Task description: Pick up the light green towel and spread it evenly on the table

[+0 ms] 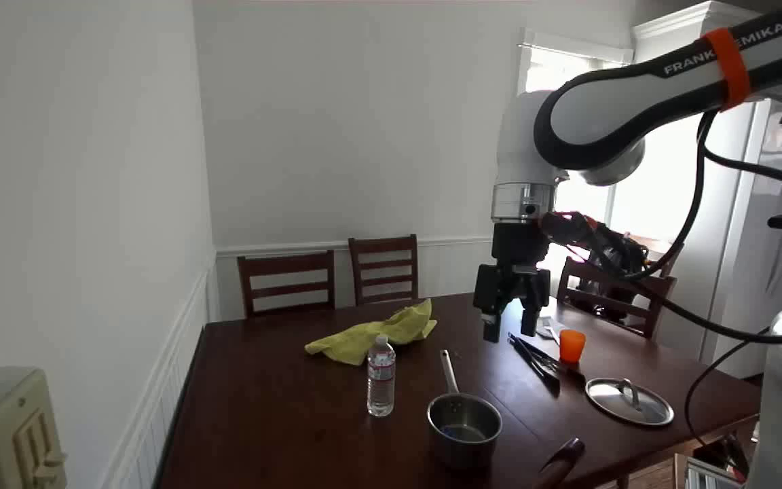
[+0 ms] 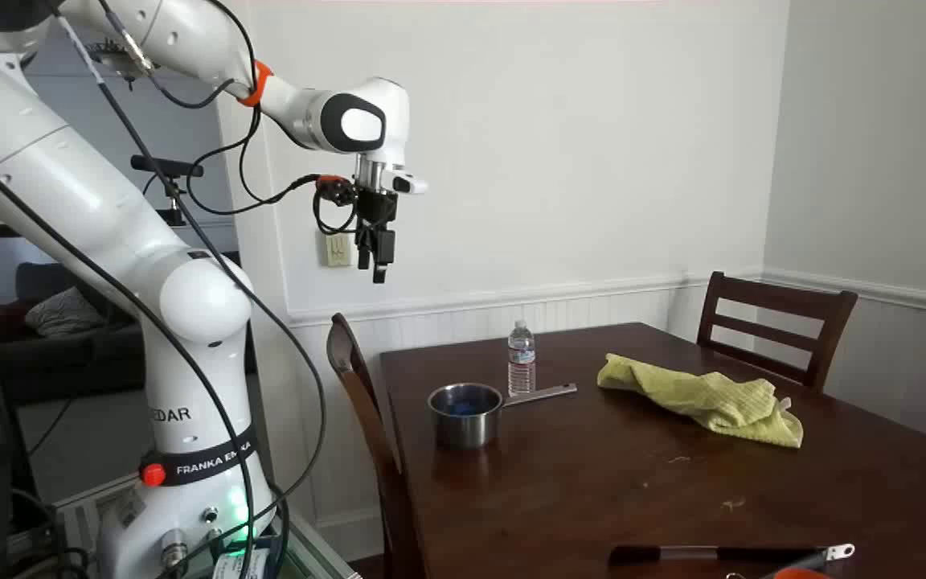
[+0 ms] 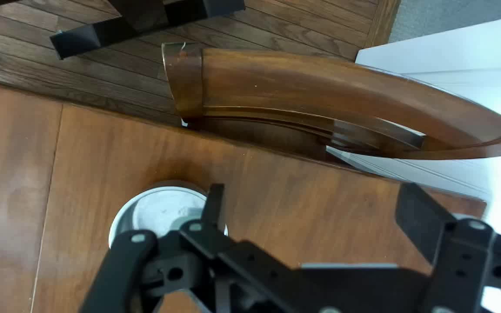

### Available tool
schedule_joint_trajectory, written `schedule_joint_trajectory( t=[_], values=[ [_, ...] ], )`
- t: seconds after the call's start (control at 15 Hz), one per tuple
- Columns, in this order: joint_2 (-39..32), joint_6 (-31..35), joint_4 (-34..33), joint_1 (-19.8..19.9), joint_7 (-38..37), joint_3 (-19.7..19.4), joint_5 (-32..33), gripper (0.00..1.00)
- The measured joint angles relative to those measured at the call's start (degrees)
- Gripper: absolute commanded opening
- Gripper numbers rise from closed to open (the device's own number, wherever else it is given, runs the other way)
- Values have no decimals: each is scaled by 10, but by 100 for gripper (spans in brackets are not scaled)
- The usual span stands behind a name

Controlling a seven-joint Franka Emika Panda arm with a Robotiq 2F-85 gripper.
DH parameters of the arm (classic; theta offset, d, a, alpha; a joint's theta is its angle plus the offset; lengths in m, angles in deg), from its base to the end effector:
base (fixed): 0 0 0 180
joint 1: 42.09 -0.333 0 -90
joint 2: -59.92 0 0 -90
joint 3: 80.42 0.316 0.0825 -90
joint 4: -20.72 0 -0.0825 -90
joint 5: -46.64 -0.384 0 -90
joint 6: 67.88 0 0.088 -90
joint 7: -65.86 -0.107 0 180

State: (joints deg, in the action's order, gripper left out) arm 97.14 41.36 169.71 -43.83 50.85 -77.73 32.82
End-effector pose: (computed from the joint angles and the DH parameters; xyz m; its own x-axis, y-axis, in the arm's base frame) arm 0.3436 0.0442 0.4592 0.9587 -0.2662 -0.0998 -0.2802 -0.9440 -0.1742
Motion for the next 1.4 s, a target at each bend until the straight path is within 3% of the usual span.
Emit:
schedule_joint_trajectory(
  t=[0.8, 1.2, 1.4],
  values=[
    [0, 20, 0, 13, -13, -3, -4, 100],
    [-18, 76, -11, 118, -8, -87, 3, 100],
    [-66, 110, -45, 175, 10, -121, 56, 100]
  ],
)
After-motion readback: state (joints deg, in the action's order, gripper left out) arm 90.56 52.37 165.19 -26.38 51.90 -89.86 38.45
